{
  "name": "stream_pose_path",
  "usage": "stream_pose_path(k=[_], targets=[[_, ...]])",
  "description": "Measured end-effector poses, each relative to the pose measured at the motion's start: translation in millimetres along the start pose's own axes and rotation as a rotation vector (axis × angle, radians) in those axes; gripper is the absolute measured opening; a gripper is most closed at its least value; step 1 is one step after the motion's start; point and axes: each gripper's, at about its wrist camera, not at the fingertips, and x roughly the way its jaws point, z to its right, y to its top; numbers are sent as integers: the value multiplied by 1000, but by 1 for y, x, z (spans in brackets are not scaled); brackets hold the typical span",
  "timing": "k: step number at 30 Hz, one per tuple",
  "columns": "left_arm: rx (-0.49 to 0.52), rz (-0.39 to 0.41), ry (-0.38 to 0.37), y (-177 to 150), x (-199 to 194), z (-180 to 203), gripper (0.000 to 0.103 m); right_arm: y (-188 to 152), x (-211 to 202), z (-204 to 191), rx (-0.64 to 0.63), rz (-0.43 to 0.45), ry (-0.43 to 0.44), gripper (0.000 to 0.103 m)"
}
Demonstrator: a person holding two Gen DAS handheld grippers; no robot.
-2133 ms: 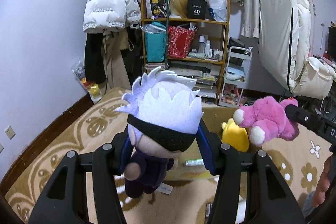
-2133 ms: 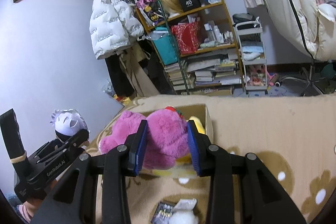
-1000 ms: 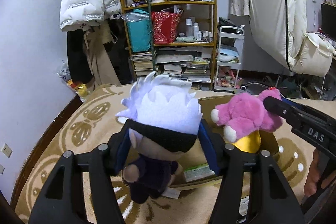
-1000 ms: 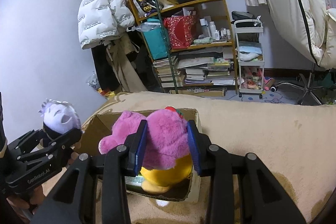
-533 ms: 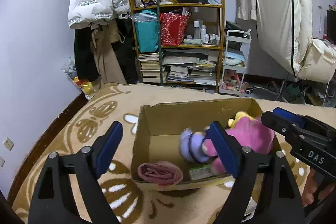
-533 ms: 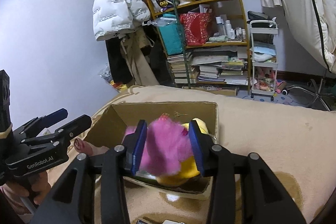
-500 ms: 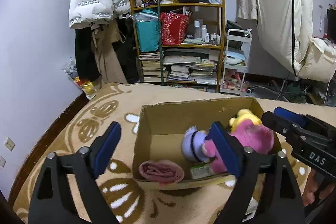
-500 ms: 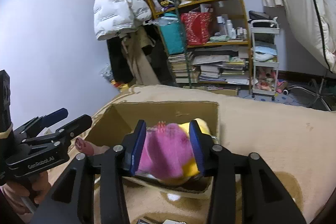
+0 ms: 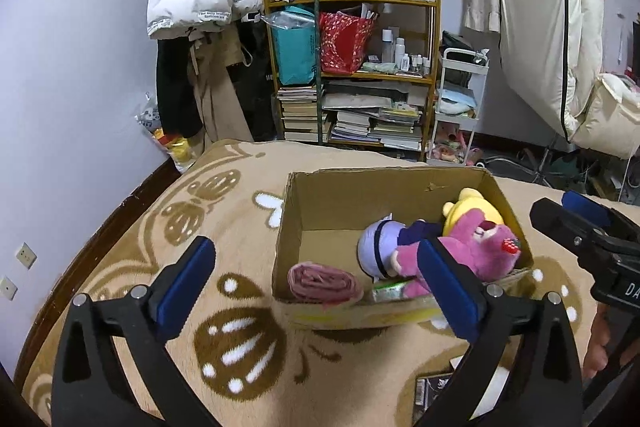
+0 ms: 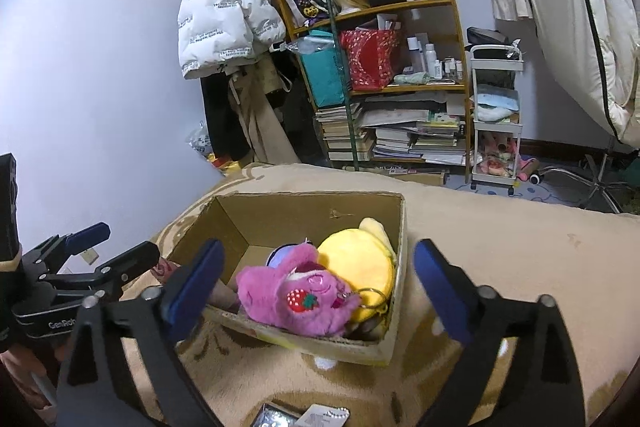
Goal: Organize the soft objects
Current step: 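Move both tools back from the box toward the black tissue pack and white plush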
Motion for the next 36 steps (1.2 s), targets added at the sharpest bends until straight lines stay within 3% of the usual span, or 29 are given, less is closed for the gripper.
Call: stream_pose_path(k=[16, 25, 36], targets=[[38, -99, -74, -29, -48, 20, 100, -8, -62, 9, 77, -1, -61, 103], [57, -188, -114, -48, -46, 34, 100, -36, -66, 10, 115, -142, -77, 103], [67, -264, -138, -61, -8, 41, 100, -64, -39, 18, 180, -306, -86, 103]])
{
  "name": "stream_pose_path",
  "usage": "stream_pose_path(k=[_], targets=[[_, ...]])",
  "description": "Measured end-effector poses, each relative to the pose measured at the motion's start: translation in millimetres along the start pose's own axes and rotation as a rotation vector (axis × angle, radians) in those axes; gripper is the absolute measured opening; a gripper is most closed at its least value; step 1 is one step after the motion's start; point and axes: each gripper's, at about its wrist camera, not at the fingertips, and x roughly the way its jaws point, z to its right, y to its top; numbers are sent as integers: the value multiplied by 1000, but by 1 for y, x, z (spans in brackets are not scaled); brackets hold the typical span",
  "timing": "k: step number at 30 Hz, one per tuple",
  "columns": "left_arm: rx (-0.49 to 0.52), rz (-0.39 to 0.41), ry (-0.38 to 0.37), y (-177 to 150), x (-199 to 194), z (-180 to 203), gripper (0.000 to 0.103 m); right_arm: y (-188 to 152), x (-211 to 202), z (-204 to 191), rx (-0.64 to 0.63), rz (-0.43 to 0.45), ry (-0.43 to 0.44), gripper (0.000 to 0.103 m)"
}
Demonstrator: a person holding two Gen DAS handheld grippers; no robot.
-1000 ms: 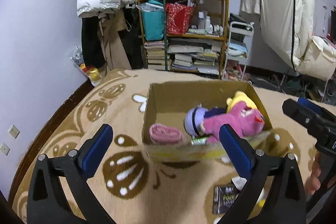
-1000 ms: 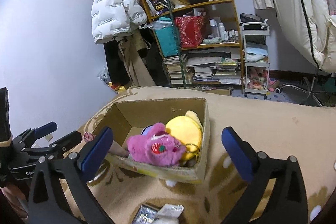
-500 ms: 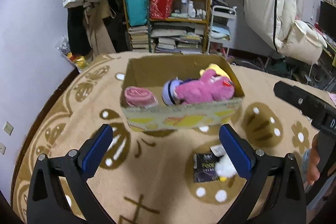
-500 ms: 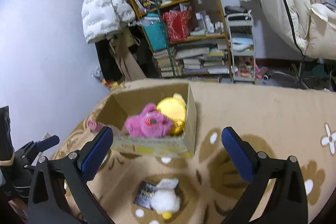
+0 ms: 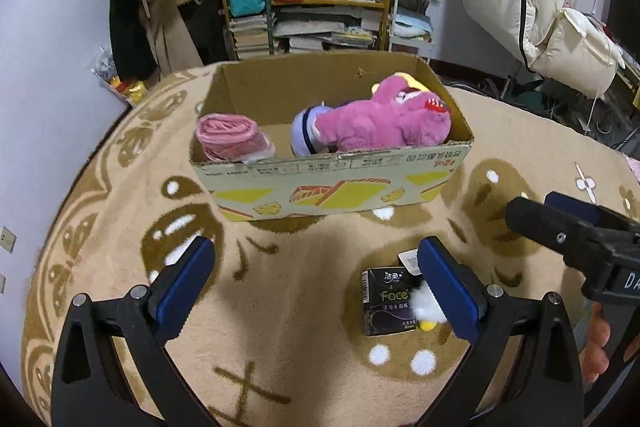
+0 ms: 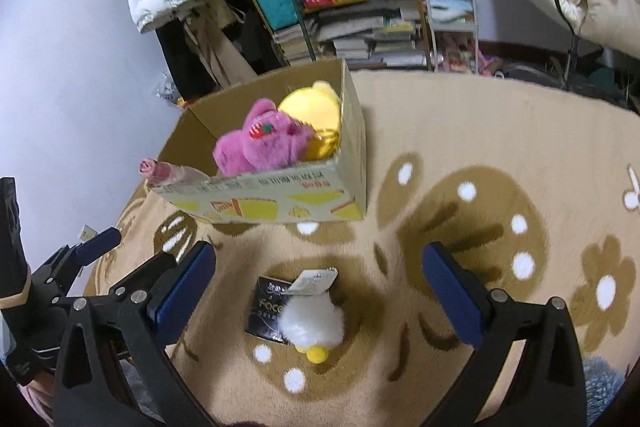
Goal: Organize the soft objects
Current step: 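Move both tools back from the box toward the black tissue pack and white plush, then grasp the black Face tissue pack with the left tool while the right grasps the white fluffy plush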
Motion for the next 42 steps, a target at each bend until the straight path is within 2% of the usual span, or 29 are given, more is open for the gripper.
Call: stream_pose_path(k=[8, 12, 17, 20, 25, 28, 35, 36, 38, 40, 42], targets=[[-9, -84, -32, -4, 26, -2, 100, -3, 26, 10, 63, -103, 0, 103], [3, -128, -56, -8, 39, 1, 100, -7, 40, 16, 91, -163, 2, 99], [7, -192, -81, -13, 57, 2, 100, -12, 57, 14, 87, -237, -5, 81], [9, -220, -100, -15, 63, 3, 100, -15, 66, 14, 94, -275, 0, 77], [32, -265, -120, -20, 76, 10, 100, -20, 76, 17, 116, -319, 15, 75], [59, -282, -128, -24, 81, 16, 100, -22, 82, 20, 132, -346, 29, 65], [104, -315, -131, -32, 93, 29, 100, -29, 93, 14, 120, -395, 51, 63], [105, -323, -131, -33, 95, 29, 100, -30, 96, 13, 119, -406, 51, 61], [102, -337, -134, -34, 100, 30, 100, -34, 102, 11, 119, -428, 59, 50], [107, -354, -130, -36, 106, 34, 100, -39, 110, 10, 123, -458, 67, 45], [113, -367, -121, -38, 112, 35, 100, -41, 115, 9, 122, -479, 62, 44]])
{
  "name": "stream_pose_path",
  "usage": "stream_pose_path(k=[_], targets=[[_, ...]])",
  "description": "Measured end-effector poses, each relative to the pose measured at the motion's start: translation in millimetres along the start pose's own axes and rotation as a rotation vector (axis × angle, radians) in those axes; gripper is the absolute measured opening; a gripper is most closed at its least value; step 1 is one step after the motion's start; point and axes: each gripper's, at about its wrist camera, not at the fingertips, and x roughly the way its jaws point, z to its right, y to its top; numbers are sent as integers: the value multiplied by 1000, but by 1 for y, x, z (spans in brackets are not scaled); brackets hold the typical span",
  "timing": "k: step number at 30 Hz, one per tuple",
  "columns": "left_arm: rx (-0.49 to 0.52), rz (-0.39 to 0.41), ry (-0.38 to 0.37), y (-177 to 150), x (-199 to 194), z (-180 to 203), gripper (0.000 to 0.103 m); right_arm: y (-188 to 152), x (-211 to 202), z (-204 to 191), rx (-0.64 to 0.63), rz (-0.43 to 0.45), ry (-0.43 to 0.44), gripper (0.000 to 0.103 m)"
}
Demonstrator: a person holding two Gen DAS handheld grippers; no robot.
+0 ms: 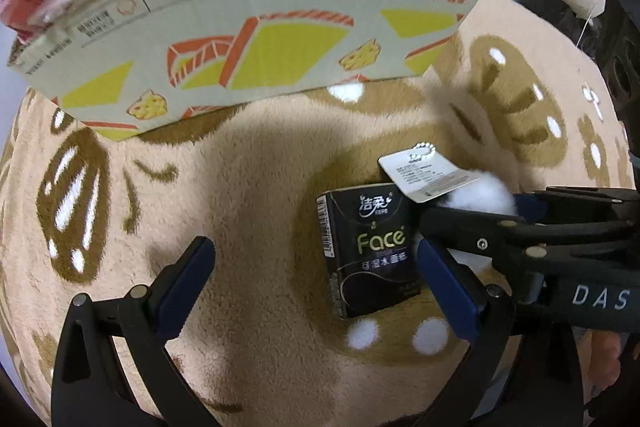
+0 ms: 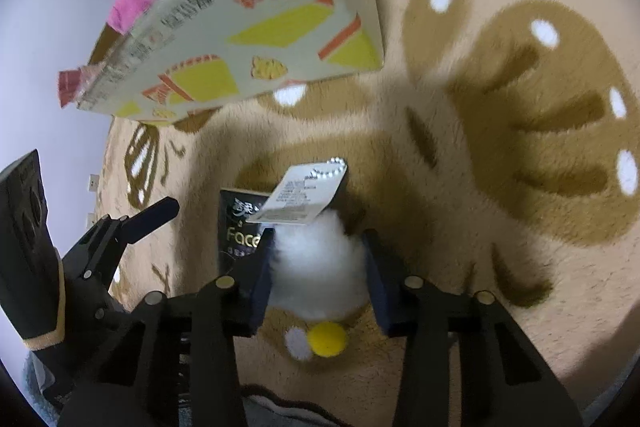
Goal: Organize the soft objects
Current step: 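Grasp the black Face tissue pack with the left tool while the right grasps the white fluffy plush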
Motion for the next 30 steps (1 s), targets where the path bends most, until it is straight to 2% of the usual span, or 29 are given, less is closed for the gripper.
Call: stream_pose_path(k=[1, 3, 10, 16, 20, 22, 27, 30], targets=[[0, -5, 0, 0, 2, 0, 100, 0, 2, 0, 2, -9, -1, 43], [-11, -8, -8, 1, 6, 0, 100, 0, 8, 1, 16, -29, 21, 34], [-19, -4, -21, 5, 20, 5, 100, 1, 0, 4, 18, 3, 5, 34], [-17, 1, -7, 4, 28, 14, 96, 4, -15, 8, 12, 49, -25, 34], [42, 8, 55, 1, 37, 28, 83, 6, -21, 8, 1, 76, -42, 33], [51, 14, 44, -2, 36, 29, 77, 7, -24, 8, 1, 86, -38, 33], [14, 19, 27, -1, 37, 27, 71, 8, -28, 11, 6, 91, -33, 33], [9, 34, 30, -1, 35, 26, 54, 8, -29, 12, 7, 96, -31, 33]])
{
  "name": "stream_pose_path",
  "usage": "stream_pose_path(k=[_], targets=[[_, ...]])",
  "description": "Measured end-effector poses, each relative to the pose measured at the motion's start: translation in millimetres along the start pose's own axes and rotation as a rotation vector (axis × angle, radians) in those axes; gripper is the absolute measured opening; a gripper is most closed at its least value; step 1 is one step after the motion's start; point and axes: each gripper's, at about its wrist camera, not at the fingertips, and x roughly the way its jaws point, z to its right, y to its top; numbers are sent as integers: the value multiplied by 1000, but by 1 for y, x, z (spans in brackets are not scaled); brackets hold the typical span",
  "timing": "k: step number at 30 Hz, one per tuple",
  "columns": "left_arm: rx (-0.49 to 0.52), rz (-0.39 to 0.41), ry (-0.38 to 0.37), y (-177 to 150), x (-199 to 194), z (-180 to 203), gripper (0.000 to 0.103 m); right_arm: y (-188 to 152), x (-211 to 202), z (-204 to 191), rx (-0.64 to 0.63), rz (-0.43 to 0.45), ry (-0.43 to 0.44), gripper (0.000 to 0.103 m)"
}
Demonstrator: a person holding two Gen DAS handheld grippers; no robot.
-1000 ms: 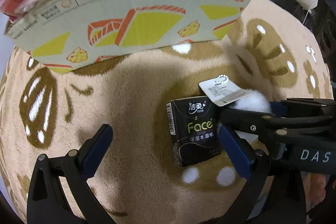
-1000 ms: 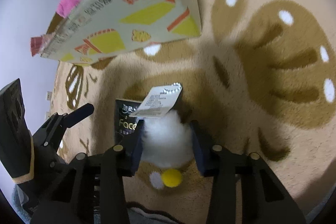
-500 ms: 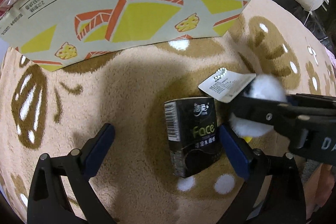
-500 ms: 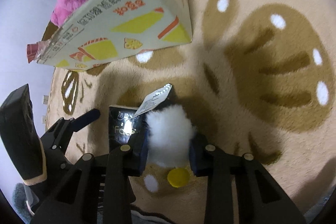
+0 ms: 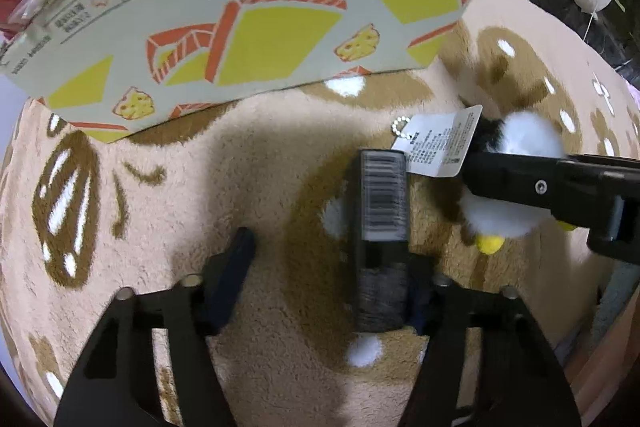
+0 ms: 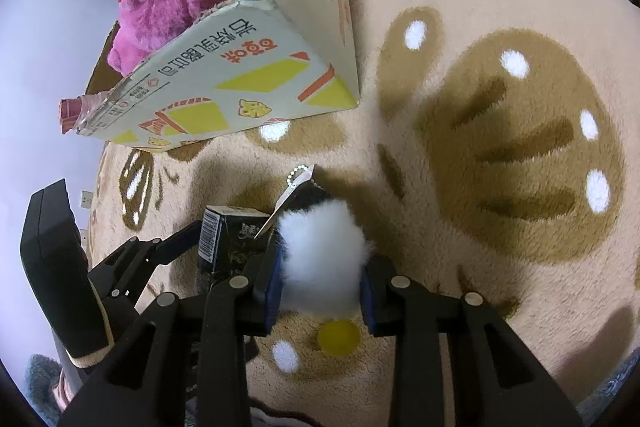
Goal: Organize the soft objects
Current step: 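Grasp the black Face tissue pack with the left tool while the right grasps the white fluffy plush, then carry the tissue pack with the left tool while the right carries the white plush to the box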
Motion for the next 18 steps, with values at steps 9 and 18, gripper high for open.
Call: stream_pose_path(k=[9, 18], targets=[[-121, 77, -35, -4, -25, -21, 19, 2, -24, -16, -88, 111, 53, 33], [-186, 218, 20, -14, -72, -34, 19, -3, -39, -28, -124, 174, 59, 33]])
